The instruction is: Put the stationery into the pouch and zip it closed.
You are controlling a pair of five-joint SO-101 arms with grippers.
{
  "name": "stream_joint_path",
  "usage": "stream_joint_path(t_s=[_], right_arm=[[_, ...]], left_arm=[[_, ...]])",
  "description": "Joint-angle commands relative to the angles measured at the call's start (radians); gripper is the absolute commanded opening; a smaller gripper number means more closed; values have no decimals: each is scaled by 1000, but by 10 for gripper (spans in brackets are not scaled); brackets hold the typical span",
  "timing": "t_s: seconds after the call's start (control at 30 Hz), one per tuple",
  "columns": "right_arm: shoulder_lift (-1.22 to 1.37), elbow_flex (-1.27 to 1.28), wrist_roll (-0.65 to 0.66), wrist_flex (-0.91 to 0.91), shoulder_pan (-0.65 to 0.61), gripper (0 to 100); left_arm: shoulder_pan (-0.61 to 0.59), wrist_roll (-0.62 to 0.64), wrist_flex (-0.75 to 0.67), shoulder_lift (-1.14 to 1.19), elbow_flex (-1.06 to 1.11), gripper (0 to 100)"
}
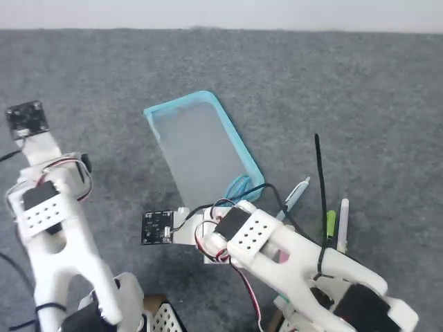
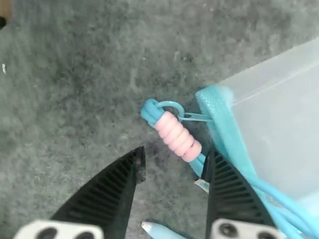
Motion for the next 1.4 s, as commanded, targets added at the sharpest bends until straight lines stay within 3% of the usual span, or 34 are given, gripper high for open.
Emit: stream_joint_path(t_s=[0.0, 0.3, 0.5, 0.67, 0.8, 1.03, 1.2, 1.37], right_arm=[[16, -2, 18, -33, -12, 195], [180, -3, 26, -154, -10, 195], [209, -5, 14, -142, -4, 177], [209, -28, -104, -133, 33, 0], [208, -101, -195, -68, 82, 4], [143, -189, -232, 38, 163, 6], [56, -181, -457, 56, 206, 6], [111, -181, -486, 93, 239, 6]], left_arm=[[-8, -12, 12, -38, -68, 217], [-8, -14, 12, -38, -68, 217], [-8, -14, 12, -38, -65, 217], [-8, -14, 12, -38, -61, 217], [-6, -14, 12, -38, -45, 217], [-2, -14, 12, -38, -39, 214], [-2, -14, 12, -38, -39, 214], [-2, -14, 12, -38, -38, 214]])
